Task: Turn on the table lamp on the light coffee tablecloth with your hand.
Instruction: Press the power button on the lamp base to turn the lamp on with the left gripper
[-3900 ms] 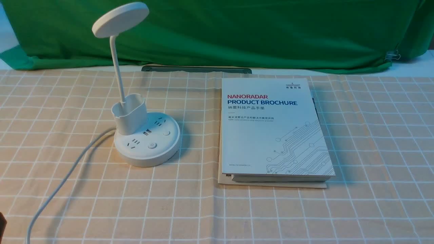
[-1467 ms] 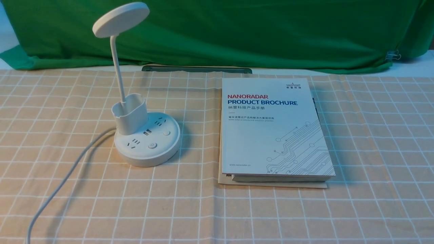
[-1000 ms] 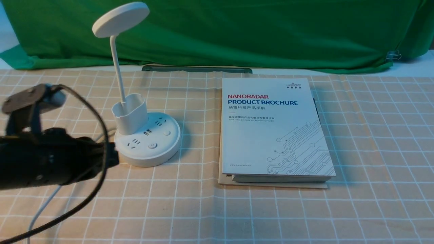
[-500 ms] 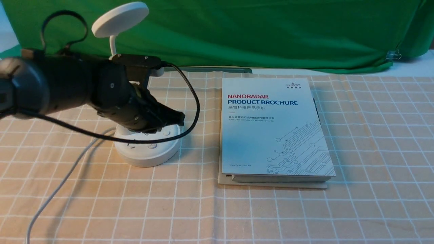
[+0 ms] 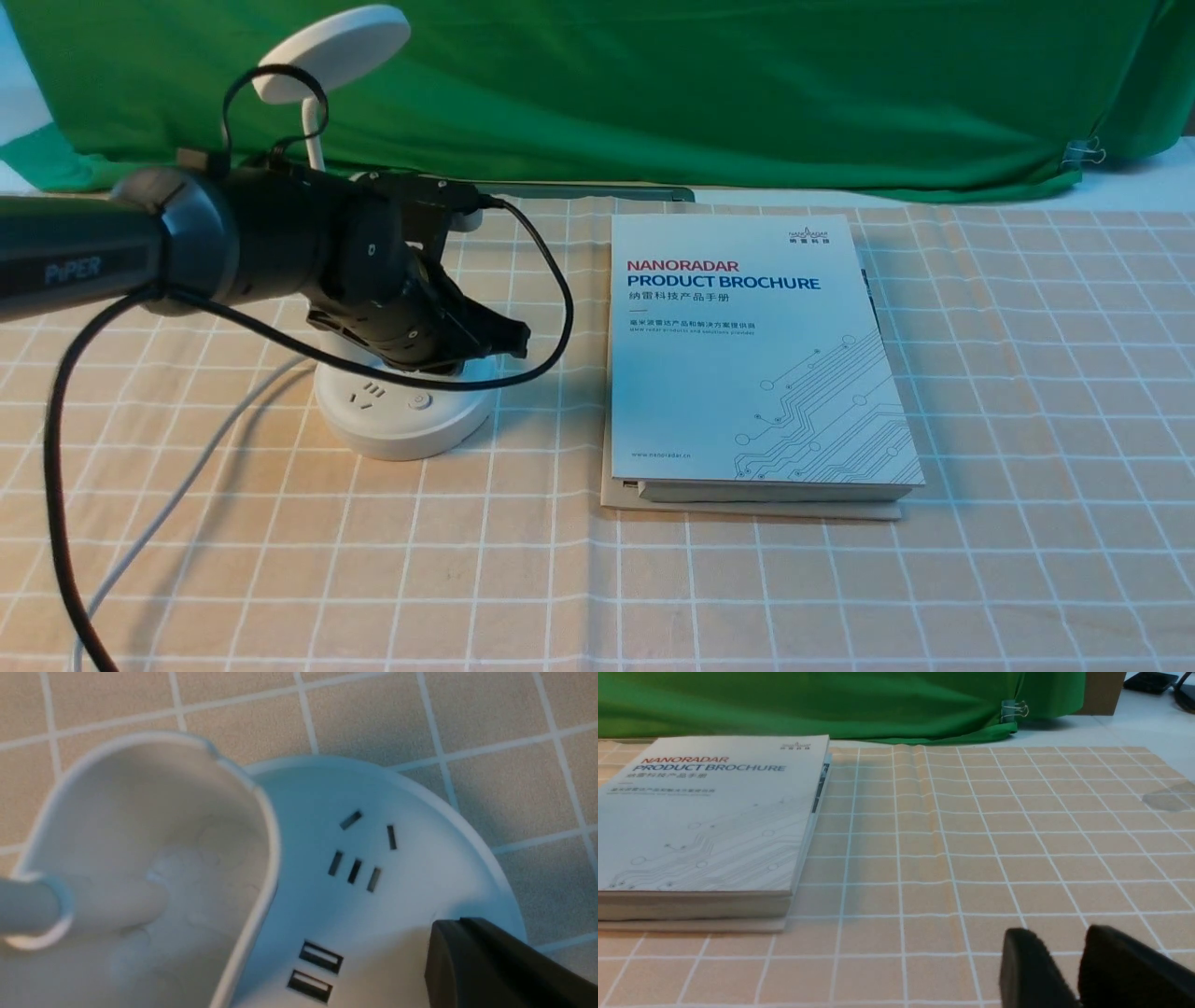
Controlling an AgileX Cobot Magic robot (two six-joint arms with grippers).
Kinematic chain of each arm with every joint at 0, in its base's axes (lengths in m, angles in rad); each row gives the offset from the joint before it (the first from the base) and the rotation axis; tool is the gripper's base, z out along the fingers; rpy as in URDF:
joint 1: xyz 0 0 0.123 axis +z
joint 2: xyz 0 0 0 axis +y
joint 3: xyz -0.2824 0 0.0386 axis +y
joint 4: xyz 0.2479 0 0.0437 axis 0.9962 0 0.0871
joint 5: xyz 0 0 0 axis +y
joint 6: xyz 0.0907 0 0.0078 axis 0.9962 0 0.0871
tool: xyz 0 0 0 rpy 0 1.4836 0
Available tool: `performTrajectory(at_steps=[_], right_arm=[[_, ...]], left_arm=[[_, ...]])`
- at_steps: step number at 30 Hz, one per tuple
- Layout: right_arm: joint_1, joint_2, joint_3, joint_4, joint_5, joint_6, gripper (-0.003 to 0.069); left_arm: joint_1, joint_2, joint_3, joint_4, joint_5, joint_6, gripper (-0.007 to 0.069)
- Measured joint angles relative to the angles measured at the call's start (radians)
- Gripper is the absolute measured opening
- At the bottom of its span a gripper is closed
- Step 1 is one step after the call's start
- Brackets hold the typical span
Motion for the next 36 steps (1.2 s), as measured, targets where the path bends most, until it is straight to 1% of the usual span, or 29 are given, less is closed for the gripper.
performTrajectory(at_steps=[36], right_arm=[[0.000,0.000,0.000,0.000,0.000,0.000,0.0239]], left_arm=[[-0.005,0.027,-0.014,-0.016,-0.019,-0.017,-0.0001]])
